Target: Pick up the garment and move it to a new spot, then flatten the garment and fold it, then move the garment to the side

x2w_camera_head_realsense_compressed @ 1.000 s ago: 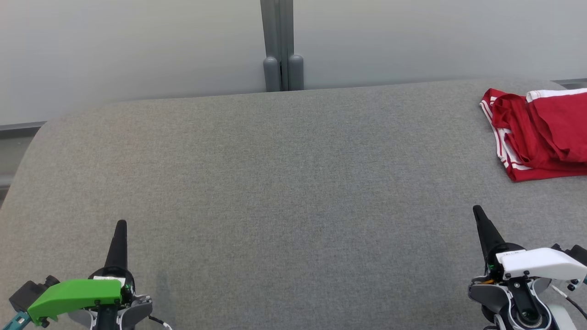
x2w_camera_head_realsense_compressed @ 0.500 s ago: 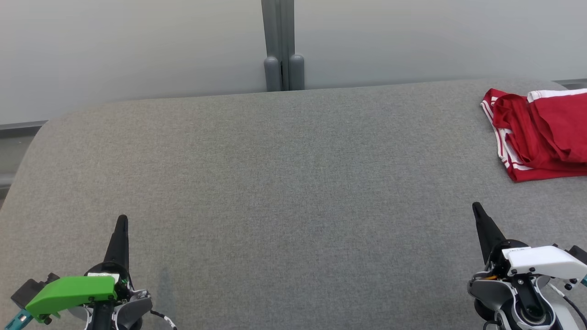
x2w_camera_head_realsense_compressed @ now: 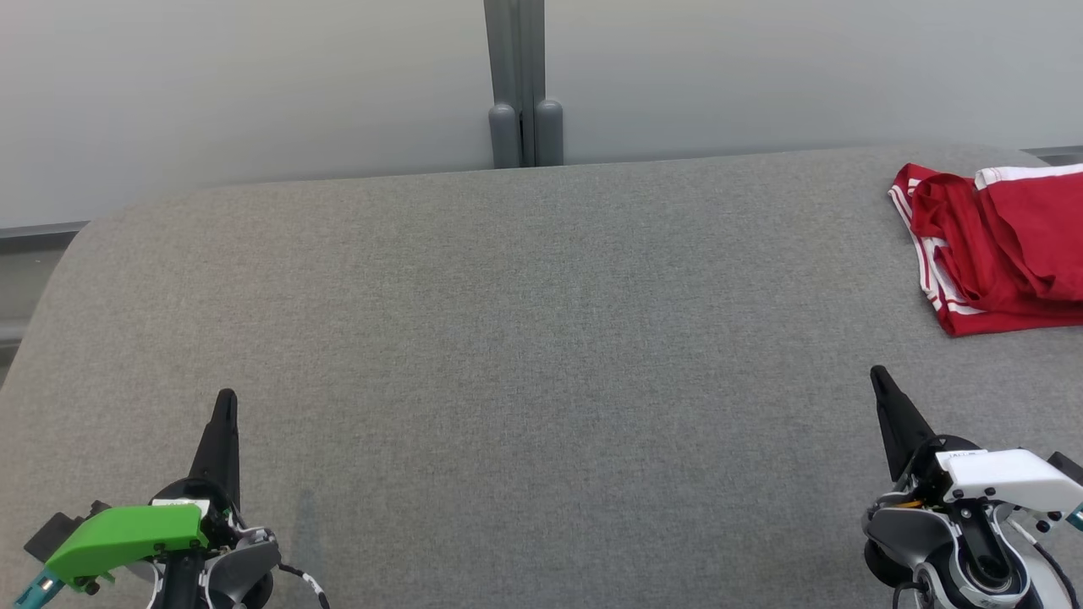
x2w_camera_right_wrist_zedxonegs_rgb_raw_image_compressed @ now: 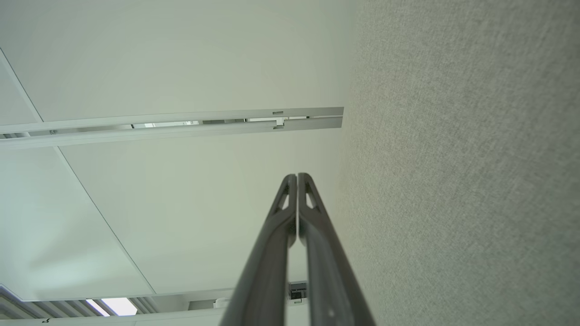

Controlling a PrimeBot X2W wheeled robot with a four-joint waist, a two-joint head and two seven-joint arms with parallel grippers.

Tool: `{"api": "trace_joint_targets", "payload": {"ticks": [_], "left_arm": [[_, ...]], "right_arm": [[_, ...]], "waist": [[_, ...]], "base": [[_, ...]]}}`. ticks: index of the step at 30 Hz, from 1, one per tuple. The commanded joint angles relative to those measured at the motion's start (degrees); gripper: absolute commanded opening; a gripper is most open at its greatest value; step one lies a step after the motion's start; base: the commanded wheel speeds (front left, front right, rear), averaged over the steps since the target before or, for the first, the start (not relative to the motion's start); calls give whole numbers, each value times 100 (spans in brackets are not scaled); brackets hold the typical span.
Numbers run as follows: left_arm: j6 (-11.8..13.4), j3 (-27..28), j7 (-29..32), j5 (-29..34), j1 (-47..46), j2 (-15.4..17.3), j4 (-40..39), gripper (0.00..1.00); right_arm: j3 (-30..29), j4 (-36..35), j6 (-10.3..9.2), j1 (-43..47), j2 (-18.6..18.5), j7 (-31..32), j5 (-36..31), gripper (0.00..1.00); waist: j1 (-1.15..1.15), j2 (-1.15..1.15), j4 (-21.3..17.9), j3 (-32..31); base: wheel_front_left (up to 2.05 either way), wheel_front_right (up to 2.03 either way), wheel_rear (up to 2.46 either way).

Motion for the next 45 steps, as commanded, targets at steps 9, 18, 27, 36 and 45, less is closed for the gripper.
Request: {"api": "trace_joint_targets", "payload": {"ticks": [9, 18, 27, 36, 45], "left_arm": [[-20, 16, 20, -18, -64, 41, -14, 0], [-20, 16, 20, -18, -63, 41, -14, 0], [-20, 14, 20, -18, -63, 41, -15, 0], [-20, 14, 19, -19, -63, 41, -15, 0], [-20, 14, 19, -19, -63, 41, -15, 0]], "right_arm": [[-20, 15, 2, -39, -1, 26, 33, 0], [-25, 15, 2, -40, 3, 31, 26, 0], [-29, 15, 2, -41, 6, 36, 20, 0], [-32, 15, 2, -42, 9, 34, 15, 0], [-35, 15, 2, -42, 12, 34, 10, 0]], "waist": [[0, 0, 0, 0], [0, 0, 0, 0], [0, 0, 0, 0], [0, 0, 0, 0], [0, 0, 0, 0]], "base": [[0, 0, 0], [0, 0, 0], [0, 0, 0], [0, 0, 0], [0, 0, 0]]}}
